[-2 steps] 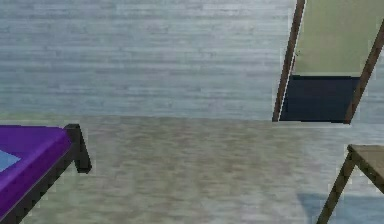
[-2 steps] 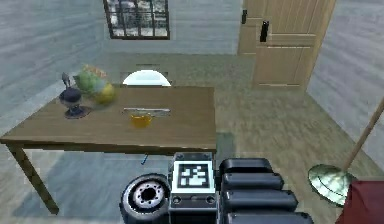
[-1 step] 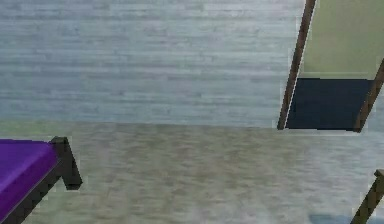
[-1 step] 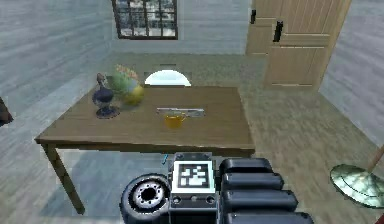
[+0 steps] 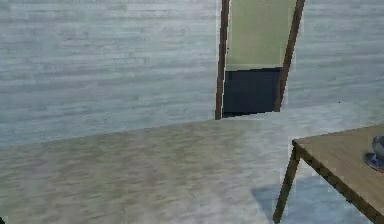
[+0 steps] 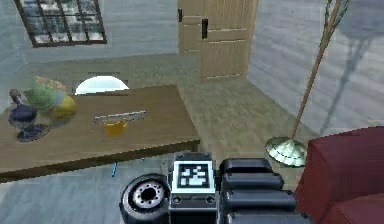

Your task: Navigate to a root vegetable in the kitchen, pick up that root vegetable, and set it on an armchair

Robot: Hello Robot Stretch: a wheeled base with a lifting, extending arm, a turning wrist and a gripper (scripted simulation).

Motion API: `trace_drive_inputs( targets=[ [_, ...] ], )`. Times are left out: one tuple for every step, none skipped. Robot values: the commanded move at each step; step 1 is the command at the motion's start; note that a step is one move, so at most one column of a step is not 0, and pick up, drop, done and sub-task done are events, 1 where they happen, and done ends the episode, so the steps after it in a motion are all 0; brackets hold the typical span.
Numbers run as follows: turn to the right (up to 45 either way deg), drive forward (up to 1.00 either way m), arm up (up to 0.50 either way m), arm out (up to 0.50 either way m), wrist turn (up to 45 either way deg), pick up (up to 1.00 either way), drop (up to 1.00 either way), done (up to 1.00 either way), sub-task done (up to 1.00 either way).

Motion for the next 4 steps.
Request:
trace_drive_inputs(
  targets=[
    [0.0, 1.00, 0.00, 0.00, 0.0, 0.00, 0.00, 0.00, 0.00],
    [6.0, 0.00, 0.00, 0.00, 0.0, 0.00, 0.00, 0.00, 0.00],
    [0.0, 0.15, 0.00, 0.00, 0.0, 0.00, 0.00, 0.00, 0.00],
    [21.0, 0.00, 0.00, 0.00, 0.0, 0.00, 0.00, 0.00, 0.00]
  ],
)
